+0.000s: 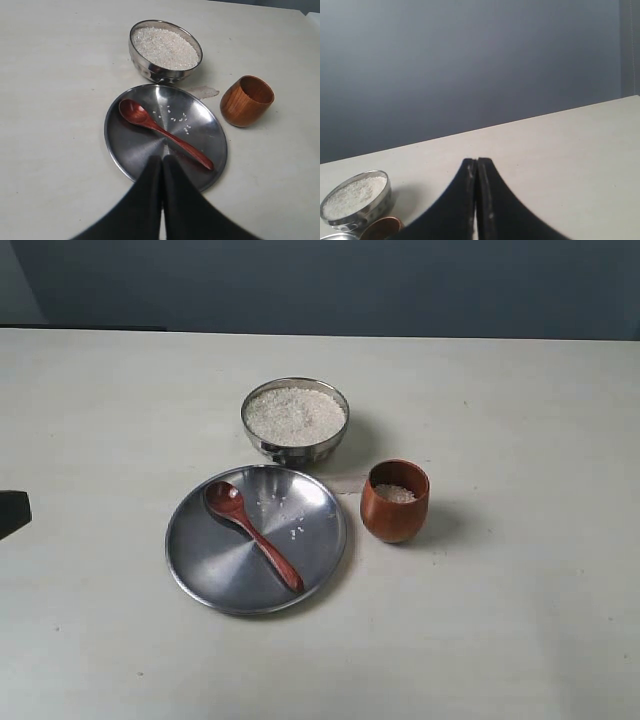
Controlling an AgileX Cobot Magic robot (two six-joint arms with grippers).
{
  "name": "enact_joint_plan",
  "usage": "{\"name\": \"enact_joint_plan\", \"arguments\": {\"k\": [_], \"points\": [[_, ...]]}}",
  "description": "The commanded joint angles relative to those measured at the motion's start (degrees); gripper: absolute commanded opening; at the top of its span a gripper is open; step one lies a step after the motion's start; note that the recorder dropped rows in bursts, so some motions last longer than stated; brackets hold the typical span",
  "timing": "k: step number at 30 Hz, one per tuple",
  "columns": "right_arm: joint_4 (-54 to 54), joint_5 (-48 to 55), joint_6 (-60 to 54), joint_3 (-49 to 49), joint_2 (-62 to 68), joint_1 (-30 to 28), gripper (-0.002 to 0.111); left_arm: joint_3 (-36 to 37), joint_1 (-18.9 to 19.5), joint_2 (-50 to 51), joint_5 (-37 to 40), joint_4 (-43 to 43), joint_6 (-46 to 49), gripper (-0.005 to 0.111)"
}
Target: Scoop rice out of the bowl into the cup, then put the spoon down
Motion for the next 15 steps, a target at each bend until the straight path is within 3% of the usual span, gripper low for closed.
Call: {"name": "enact_joint_plan", "arguments": {"k": [1, 9, 12, 15], "points": [[0.11, 0.15, -0.52, 0.1, -0.32, -0.32, 0.0, -0.34, 0.07, 0.22, -0.1, -0.06, 0.22, 0.0], [0.48, 0.73, -1.16, 0.1, -0.32, -0.32, 0.0, -0.34, 0.07, 0.22, -0.1, -0.06, 0.22, 0.0], [6.13, 2.51, -9.04, 0.72, -0.32, -0.32, 0.0, -0.34, 0.07, 0.22, -0.1, -0.06, 0.22, 0.0], [16.79, 2.68, -25.68, 2.69, -0.32, -0.32, 0.0, -0.34, 0.07, 0.22, -0.1, -0.06, 0.22, 0.0]]}}
